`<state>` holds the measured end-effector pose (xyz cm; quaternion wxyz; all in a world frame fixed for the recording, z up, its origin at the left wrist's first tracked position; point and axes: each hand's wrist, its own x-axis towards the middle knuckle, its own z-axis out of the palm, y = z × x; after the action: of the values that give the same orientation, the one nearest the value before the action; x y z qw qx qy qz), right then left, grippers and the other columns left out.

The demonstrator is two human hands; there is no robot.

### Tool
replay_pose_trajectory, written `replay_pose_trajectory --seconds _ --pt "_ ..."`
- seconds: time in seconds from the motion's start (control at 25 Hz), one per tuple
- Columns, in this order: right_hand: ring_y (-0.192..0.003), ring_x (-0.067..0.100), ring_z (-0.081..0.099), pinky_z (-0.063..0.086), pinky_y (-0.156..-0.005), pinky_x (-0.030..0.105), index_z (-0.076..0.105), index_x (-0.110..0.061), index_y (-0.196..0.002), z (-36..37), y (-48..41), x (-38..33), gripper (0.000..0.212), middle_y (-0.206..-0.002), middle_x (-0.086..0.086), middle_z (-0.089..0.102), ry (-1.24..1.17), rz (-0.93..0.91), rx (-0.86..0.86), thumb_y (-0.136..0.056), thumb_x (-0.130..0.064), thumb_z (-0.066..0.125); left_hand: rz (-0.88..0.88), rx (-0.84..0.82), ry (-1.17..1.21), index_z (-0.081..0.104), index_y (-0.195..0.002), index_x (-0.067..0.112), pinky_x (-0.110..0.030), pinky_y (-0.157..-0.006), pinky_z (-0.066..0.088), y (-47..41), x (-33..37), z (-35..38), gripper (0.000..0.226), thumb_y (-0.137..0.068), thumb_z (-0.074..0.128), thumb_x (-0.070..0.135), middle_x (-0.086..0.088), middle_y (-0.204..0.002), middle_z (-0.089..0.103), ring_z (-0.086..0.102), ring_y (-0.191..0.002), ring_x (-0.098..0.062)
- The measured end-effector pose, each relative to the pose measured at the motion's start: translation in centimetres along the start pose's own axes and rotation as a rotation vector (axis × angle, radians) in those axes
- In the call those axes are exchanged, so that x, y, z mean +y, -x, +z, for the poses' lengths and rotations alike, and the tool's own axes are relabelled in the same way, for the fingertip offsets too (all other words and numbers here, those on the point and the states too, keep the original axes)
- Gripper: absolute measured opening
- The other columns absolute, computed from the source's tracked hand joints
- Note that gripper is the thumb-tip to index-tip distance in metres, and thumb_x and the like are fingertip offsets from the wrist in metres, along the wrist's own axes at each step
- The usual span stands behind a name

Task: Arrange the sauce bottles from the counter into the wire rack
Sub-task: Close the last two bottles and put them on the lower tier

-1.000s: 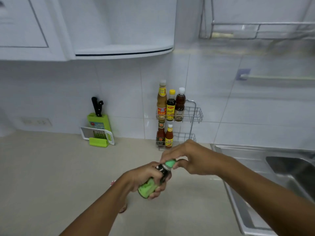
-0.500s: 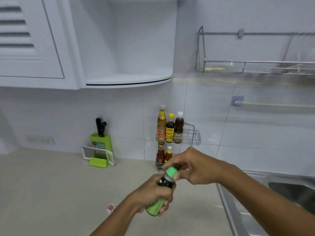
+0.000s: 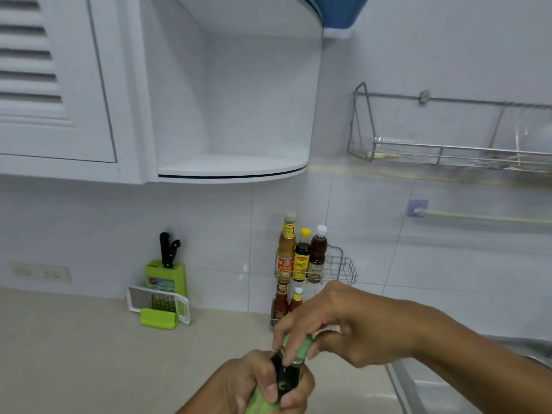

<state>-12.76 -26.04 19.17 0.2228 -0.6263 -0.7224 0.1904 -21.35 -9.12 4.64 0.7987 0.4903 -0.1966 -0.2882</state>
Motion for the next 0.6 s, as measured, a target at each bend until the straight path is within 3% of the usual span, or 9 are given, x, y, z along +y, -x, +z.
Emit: replay_pose_trajectory --seconds 0.12,0.2,0.28,0.32,0.36,0.48,0.56,0.6 --pt "-0.127 0.011 0.065 0.052 -0.109 0.035 0.073 -0.008 -0.123 -0.4 -2.0 2.5 0.04 -0.13 0.0 0.072 -0.043 0.118 0.048 -0.09 0.014 0.063 -0.021 0.344 -0.199 0.055 -0.07 0.002 -0.025 -0.049 0.044 1.4 2.0 -0.9 0.007 -0.064 0.051 0.0 -0.011 -0.055 0.054 0.053 -0.042 -0.02" --pt "-0.123 0.009 0.067 0.052 -0.109 0.035 0.07 -0.016 -0.128 -0.8 -3.3 3.9 0.042 -0.128 -0.004 0.072 -0.148 0.227 0.14 -0.089 -0.001 0.074 0.048 0.58 -0.46 0.051 -0.069 -0.001 -0.032 -0.052 0.042 1.7 3.7 -1.0 0.006 -0.066 0.055 0.001 -0.012 -0.052 0.049 0.049 -0.04 -0.021" --pt "-0.099 0.009 0.076 0.06 -0.089 0.027 0.076 -0.029 -0.113 -1.3 -4.7 4.7 0.023 -0.105 -0.01 0.078 -0.043 0.284 0.225 -0.091 -0.03 0.077 0.13 0.742 -0.645 0.053 -0.07 -0.001 -0.035 -0.052 0.042 1.4 5.4 -1.3 0.005 -0.068 0.057 0.002 -0.013 -0.051 0.05 0.048 -0.038 -0.022" --pt "-0.079 0.009 0.076 0.059 -0.073 0.023 0.077 -0.033 -0.099 -1.5 -5.4 4.8 0.009 -0.087 -0.01 0.077 0.02 0.298 0.244 -0.093 -0.039 0.073 0.16 0.797 -0.696 0.055 -0.071 0.002 -0.034 -0.051 0.043 1.3 6.1 -1.5 0.001 -0.07 0.056 0.003 -0.013 -0.051 0.051 0.047 -0.038 -0.023" --pt "-0.065 0.008 0.07 0.053 -0.062 0.021 0.075 -0.036 -0.088 -1.8 -5.9 4.8 0.011 -0.073 -0.012 0.072 0.077 0.289 0.262 -0.096 -0.04 0.069 0.169 0.832 -0.715 0.057 -0.07 0.006 -0.034 -0.05 0.044 1.3 6.7 -1.7 0.002 -0.07 0.056 0.004 -0.014 -0.053 0.051 0.047 -0.038 -0.024" --pt "-0.064 0.002 0.06 0.041 -0.063 0.017 0.076 -0.028 -0.087 -2.5 -7.1 4.6 0.016 -0.067 -0.018 0.064 0.159 0.238 0.23 -0.099 -0.033 0.067 0.09 0.75 -0.602 0.05 -0.066 0.003 -0.032 -0.05 0.042 2.0 7.9 -2.8 0.006 -0.067 0.055 0.006 -0.015 -0.052 0.047 0.046 -0.039 -0.023" --pt "-0.082 0.006 0.066 0.051 -0.074 0.022 0.076 -0.022 -0.105 -2.3 -7.4 4.9 0.01 -0.085 -0.017 0.069 0.152 0.215 0.187 -0.098 -0.024 0.069 -0.009 0.561 -0.402 0.047 -0.072 -0.001 -0.028 -0.048 0.043 2.6 8.1 -3.8 0.012 -0.066 0.053 0.006 -0.013 -0.051 0.045 0.048 -0.037 -0.021" --pt "-0.093 0.01 0.069 0.057 -0.081 0.029 0.074 -0.023 -0.112 -2.3 -7.5 4.9 0.017 -0.096 -0.015 0.072 0.141 0.216 0.184 -0.096 -0.018 0.071 -0.051 0.472 -0.297 0.047 -0.074 0.001 -0.026 -0.046 0.044 2.9 8.1 -4.0 0.012 -0.065 0.053 0.007 -0.011 -0.051 0.046 0.049 -0.037 -0.02"
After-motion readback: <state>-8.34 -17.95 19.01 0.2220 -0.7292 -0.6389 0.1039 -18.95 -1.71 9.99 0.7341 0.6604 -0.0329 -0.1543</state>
